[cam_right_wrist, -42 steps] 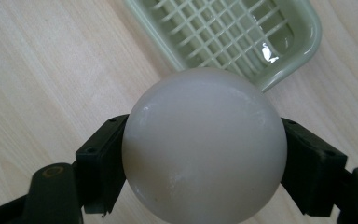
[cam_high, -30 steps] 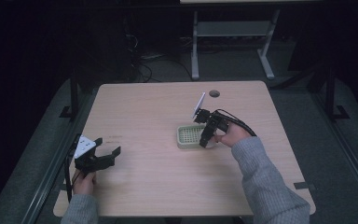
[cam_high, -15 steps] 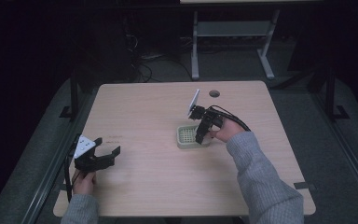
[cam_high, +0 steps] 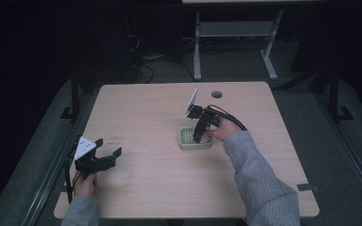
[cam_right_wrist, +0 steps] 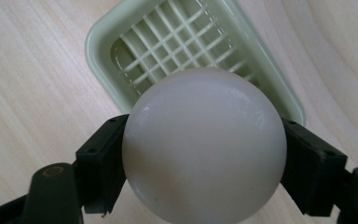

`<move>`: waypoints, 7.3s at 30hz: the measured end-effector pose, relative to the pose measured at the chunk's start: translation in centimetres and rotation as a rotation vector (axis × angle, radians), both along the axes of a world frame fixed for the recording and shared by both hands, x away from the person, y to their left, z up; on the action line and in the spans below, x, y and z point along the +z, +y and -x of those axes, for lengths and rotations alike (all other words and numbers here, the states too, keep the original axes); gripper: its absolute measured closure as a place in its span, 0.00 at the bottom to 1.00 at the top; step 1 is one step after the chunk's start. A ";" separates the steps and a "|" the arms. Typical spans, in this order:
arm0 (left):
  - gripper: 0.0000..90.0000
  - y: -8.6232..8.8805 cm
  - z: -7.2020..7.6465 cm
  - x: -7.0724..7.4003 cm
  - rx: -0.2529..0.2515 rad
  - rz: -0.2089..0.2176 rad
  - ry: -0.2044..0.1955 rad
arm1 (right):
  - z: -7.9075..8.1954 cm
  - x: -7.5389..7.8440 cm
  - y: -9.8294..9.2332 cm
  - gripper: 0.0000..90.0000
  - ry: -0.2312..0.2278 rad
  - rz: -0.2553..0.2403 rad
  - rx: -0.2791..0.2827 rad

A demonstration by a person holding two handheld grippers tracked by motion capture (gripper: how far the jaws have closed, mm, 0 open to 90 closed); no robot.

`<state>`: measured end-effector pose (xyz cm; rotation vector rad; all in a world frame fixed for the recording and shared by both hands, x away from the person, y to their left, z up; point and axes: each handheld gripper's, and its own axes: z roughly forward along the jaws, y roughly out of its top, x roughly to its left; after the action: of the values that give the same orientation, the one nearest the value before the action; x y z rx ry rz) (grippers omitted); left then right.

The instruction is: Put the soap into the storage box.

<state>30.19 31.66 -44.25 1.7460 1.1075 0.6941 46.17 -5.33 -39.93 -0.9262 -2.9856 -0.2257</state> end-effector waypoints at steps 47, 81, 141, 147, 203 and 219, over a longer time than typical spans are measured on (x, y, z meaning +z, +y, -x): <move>0.16 0.1 0.0 0.0 0.002 0.008 -0.005 | -1.1 -1.7 2.3 0.26 0.004 0.027 -0.013; 0.16 0.0 0.0 0.0 -0.005 0.004 0.002 | -0.2 0.7 -0.5 0.22 -0.028 -0.057 -0.046; 0.16 -0.3 0.0 -0.2 -0.012 -0.004 0.008 | 2.7 2.3 -8.1 0.24 -0.055 -0.089 -0.136; 0.16 -0.3 0.0 -0.2 -0.011 -0.004 0.008 | 3.2 2.0 -8.7 0.24 -0.052 -0.091 -0.143; 0.16 -0.3 0.0 -0.3 -0.016 -0.010 0.019 | 9.1 -0.4 -17.1 0.24 -0.060 -0.153 -0.255; 0.16 -0.6 0.1 -0.4 -0.033 -0.028 0.029 | 11.7 -1.0 -19.3 0.24 -0.092 -0.199 -0.274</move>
<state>30.07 31.05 -44.63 1.7999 1.0907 0.6687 34.49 -24.61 -40.93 -1.3278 -2.8356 -0.5698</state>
